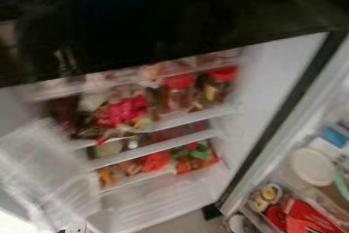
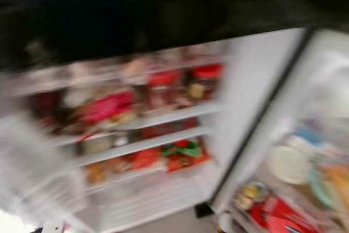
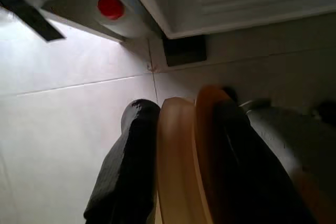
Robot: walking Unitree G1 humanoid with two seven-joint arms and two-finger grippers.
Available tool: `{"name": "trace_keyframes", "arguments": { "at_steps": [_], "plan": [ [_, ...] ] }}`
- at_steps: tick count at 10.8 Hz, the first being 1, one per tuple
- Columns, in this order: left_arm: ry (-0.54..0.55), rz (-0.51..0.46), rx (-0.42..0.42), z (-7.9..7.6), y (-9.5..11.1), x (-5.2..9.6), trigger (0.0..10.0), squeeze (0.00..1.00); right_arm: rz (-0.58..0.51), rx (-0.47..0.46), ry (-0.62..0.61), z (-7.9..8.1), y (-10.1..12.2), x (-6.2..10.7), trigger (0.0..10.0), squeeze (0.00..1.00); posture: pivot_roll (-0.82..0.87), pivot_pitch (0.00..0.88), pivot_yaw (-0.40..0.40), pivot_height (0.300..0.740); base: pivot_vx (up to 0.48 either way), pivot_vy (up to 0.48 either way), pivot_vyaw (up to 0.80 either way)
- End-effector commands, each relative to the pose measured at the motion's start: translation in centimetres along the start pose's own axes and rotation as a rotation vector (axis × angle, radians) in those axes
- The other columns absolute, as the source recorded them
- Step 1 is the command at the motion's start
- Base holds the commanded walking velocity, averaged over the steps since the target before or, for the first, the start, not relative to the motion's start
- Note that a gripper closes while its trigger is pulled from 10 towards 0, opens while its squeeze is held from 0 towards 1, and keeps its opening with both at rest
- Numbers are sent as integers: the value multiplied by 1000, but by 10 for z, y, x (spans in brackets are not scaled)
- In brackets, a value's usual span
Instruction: Restocking fridge
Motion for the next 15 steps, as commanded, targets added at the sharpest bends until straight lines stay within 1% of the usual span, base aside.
{"name": "trace_keyframes", "arguments": {
  "at_steps": [1, 2, 6, 7, 8, 9, 10, 11, 12, 14, 15],
  "plan": [
    [-50, -23, 20, -18, 7, -2, 10000, 0, -1, -1, 1, 0, 2, -1, 10000, 0, -191, 0, 11, 740, 0, 0, -644],
    [-50, -23, 20, -18, 7, -2, 10000, 0, -2, -2, 2, 0, 3, -1, 10000, 0, -191, 0, 13, 740, 0, 0, -550],
    [-49, -29, 24, -17, 8, -2, 10000, 0, -1, -3, 5, 1, 3, -1, 10000, 0, -190, 0, 14, 740, 0, 0, 0],
    [-54, -48, 48, -18, 11, -2, 10000, 0, 0, 4, 8, 1, 3, -1, 10000, 0, -186, 0, 13, 740, 0, 0, 0],
    [-58, -62, 42, -18, 13, -1, 10000, 0, 1, 6, 9, 1, 3, -1, 10000, 0, -185, 0, 14, 740, 0, 0, 0],
    [-57, -79, -93, -17, 17, -1, 10000, 0, 1, 8, 10, 1, 2, -1, 10000, 0, -188, 0, 17, 740, 0, 0, 0],
    [-61, -103, -272, -17, 24, -1, 10000, 0, 1, 8, 9, 1, 2, -1, 10000, 0, -189, 0, 19, 740, 0, 0, 0],
    [-57, -137, -402, -18, 31, -1, 10000, 0, 2, 12, 9, 1, 2, -1, 10000, 0, -188, 0, 20, 740, 0, 0, 0],
    [-44, -162, -417, -17, 34, 0, 10000, 0, 3, 13, 9, 1, 2, -1, 10000, 0, -188, 0, 20, 740, 0, 0, 0],
    [-43, -217, -568, -21, 43, 1, 10000, 0, 3, 18, 11, 1, 2, -1, 10000, 0, -188, 0, 19, 740, 0, 0, 0],
    [-44, -241, -677, -24, 47, 1, 10000, 0, 2, 20, 10, 1, 2, 0, 10000, 0, -187, 0, 18, 740, 0, 0, 0]
  ]
}}
Point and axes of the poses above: a point about 5 cm out from each wrist's last joint towards the gripper, its own x axis pointing back from the gripper into the wrist, its own y axis along the axis of the wrist's last joint, z = x × y, the point moved 5 cm from there along -x, pointing out of the wrist towards the gripper, and after that the axes turned 10 degrees about -x, right-handed, at the moved point
